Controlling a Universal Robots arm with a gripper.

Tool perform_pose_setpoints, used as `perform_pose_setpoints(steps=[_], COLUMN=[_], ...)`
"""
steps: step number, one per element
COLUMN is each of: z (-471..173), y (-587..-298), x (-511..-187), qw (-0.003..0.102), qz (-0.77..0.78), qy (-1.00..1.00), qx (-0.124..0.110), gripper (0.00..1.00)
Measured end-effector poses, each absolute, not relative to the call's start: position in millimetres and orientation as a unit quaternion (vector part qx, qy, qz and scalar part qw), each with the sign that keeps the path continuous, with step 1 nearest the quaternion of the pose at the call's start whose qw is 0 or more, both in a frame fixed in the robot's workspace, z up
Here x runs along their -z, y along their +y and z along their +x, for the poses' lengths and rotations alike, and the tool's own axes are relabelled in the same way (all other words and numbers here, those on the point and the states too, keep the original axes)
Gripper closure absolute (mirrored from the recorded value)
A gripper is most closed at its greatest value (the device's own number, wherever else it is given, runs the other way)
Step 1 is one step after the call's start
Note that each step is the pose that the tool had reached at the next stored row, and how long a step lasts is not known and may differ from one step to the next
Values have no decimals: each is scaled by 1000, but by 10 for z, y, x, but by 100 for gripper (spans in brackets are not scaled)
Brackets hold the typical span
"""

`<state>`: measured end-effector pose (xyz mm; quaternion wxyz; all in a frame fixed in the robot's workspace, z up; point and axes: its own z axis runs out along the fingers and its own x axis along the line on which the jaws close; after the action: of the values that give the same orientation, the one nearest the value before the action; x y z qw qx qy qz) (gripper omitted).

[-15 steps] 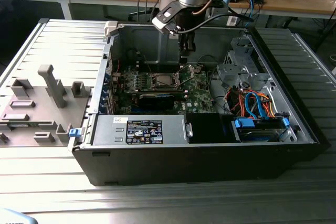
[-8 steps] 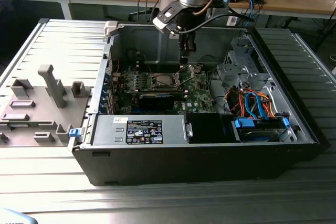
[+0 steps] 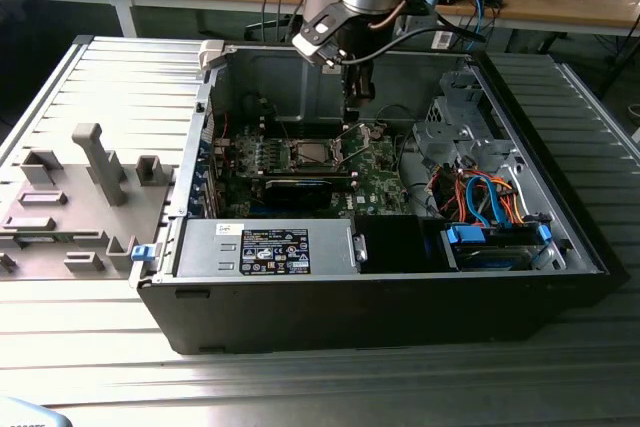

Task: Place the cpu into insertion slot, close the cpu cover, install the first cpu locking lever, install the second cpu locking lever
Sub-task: 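Close the cpu cover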

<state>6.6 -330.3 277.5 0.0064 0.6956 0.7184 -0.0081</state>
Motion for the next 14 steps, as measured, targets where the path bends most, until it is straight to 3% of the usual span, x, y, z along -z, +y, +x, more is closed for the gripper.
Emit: perform_pose_setpoints(steps=[14], z=[159], y=[-3303], x=[-2751], qw=[6], qz=[696], qy=[718], qx=[8], gripper=[89])
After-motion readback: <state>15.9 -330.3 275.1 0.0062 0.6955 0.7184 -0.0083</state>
